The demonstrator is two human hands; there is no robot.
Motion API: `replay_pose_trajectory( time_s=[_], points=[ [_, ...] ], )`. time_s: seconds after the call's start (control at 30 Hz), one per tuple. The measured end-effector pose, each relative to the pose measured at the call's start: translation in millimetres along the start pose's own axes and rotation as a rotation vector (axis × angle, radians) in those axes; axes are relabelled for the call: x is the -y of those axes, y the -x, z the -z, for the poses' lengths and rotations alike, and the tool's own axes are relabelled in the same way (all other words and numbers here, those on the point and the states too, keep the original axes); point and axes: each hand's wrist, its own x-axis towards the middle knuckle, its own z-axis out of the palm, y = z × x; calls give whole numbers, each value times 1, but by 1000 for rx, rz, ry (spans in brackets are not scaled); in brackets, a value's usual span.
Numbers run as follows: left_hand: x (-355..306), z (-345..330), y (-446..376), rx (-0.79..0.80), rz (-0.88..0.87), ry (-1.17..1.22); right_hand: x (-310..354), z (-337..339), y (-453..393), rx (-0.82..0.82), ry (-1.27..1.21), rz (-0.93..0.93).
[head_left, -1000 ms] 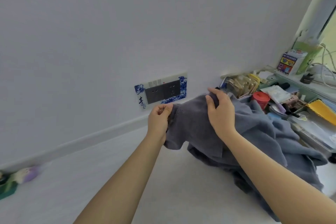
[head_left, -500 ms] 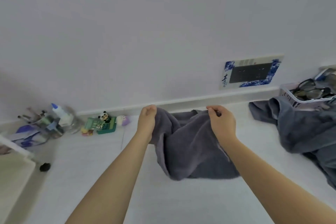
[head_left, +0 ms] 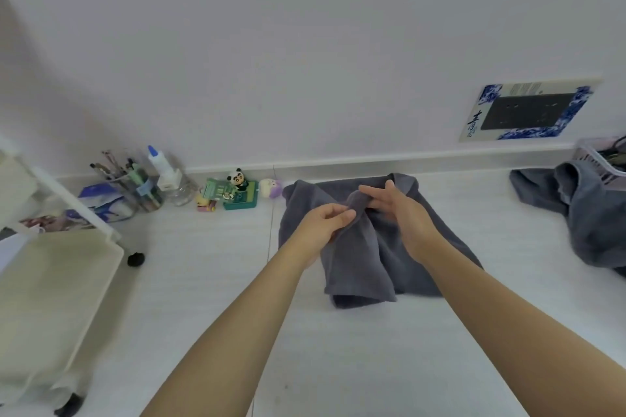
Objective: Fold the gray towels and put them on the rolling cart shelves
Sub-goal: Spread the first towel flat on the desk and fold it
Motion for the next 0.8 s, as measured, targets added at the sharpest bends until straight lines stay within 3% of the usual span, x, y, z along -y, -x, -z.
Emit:
replay_pose_trajectory(
  time_s=[0.17, 0.27, 0.37, 0.47, 0.6, 0.8],
  points=[
    [-6, 11, 12, 85, -1, -39, -3, -16, -3, -49, -38, -97],
    [-10, 7, 21, 172, 2, -67, -6, -18, -2, -83, -222, -158],
    [-15, -1, 22, 141, 9, -62, -5, -2, -3, -108, -325, -203],
    [-22, -15, 13, 64, -68, -154, 0, 28, 8, -210, -80, -164],
    [-33, -53, -8, 77, -121, -240, 0, 82, 30, -278, 490, -218],
    [-32, -135, -55, 118, -139, -373, -3, 178, 60, -389, 836, -216]
  ],
)
